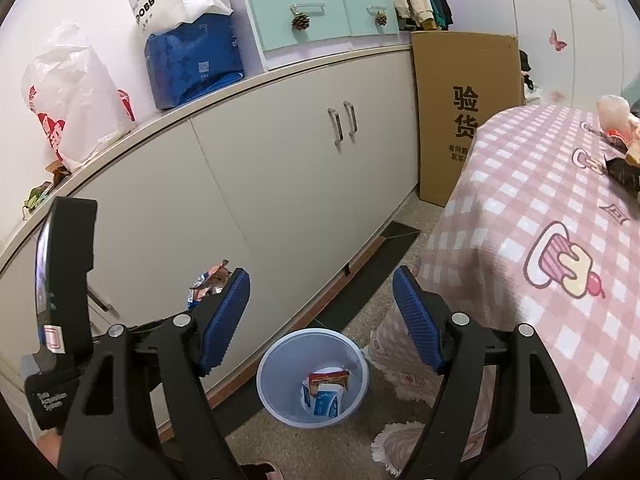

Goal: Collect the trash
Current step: 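Lower the blue-orange wrapper into the bin and open the left tool, then move both open tools back over the table, then grasp the beige paper bag with the right tool while the left tool grasps the blue snack bag, then carry both items to the bin while the right tool releases the paper bag inside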

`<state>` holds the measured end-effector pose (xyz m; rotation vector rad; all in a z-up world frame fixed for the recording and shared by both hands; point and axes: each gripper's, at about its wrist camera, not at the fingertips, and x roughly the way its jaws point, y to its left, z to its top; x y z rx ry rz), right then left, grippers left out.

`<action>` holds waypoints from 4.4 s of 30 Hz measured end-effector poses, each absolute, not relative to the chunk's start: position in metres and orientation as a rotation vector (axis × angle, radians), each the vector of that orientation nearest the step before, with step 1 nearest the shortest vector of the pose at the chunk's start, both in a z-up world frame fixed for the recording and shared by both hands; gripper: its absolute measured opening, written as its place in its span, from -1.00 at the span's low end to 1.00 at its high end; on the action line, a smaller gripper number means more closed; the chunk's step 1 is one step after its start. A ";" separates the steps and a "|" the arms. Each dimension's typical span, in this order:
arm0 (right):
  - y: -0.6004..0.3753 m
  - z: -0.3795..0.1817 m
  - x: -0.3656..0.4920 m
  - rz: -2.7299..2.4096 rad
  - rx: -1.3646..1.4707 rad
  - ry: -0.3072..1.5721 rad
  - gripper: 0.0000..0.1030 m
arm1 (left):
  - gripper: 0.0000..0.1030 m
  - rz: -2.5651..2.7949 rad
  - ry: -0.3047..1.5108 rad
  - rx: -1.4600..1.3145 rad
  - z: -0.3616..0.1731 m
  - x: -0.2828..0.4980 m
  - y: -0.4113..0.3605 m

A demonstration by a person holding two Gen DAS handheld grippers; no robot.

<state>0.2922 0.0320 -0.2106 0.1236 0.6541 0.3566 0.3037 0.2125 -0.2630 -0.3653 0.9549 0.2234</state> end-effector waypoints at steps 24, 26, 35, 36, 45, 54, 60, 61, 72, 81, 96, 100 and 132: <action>0.008 -0.170 0.258 0.353 0.154 0.580 0.42 | 0.00 0.211 0.866 -0.349 -0.205 0.265 0.192; -0.002 -0.160 0.249 0.345 0.166 0.562 0.42 | 0.01 0.192 0.838 -0.338 -0.188 0.255 0.180; -0.082 -0.127 0.207 0.253 0.241 0.507 0.42 | 0.14 0.082 0.769 -0.244 -0.143 0.230 0.099; -0.091 -0.127 0.204 0.241 0.248 0.506 0.42 | 0.15 0.063 0.767 -0.231 -0.140 0.229 0.089; -0.223 -0.133 0.188 0.041 0.365 0.518 0.42 | 0.19 -0.126 0.775 -0.094 -0.127 0.237 -0.029; -0.324 -0.137 0.188 -0.100 0.423 0.525 0.50 | 0.20 -0.256 0.759 -0.007 -0.123 0.266 -0.121; -0.372 -0.142 0.211 -0.155 0.432 0.572 0.58 | 0.27 -0.283 0.727 0.021 -0.124 0.295 -0.161; -0.376 -0.144 0.214 -0.159 0.431 0.579 0.60 | 0.27 -0.280 0.726 0.020 -0.126 0.298 -0.165; -0.402 -0.164 0.281 -0.161 0.384 0.696 0.64 | -0.52 -0.238 0.749 0.025 -0.147 0.339 -0.187; -0.411 -0.178 0.316 -0.187 0.366 0.811 0.16 | -0.90 -0.264 0.696 0.023 -0.140 0.324 -0.184; -0.374 -0.117 0.231 -0.276 0.210 0.624 -0.53 | -0.91 -0.230 0.575 -0.037 -0.094 0.258 -0.146; -0.351 -0.102 0.216 -0.323 0.079 0.621 -0.52 | -0.91 -0.215 0.577 -0.060 -0.088 0.241 -0.126; 0.027 -0.183 0.243 0.362 -0.167 0.739 -0.51 | -0.91 0.394 0.670 -0.403 -0.169 0.185 0.205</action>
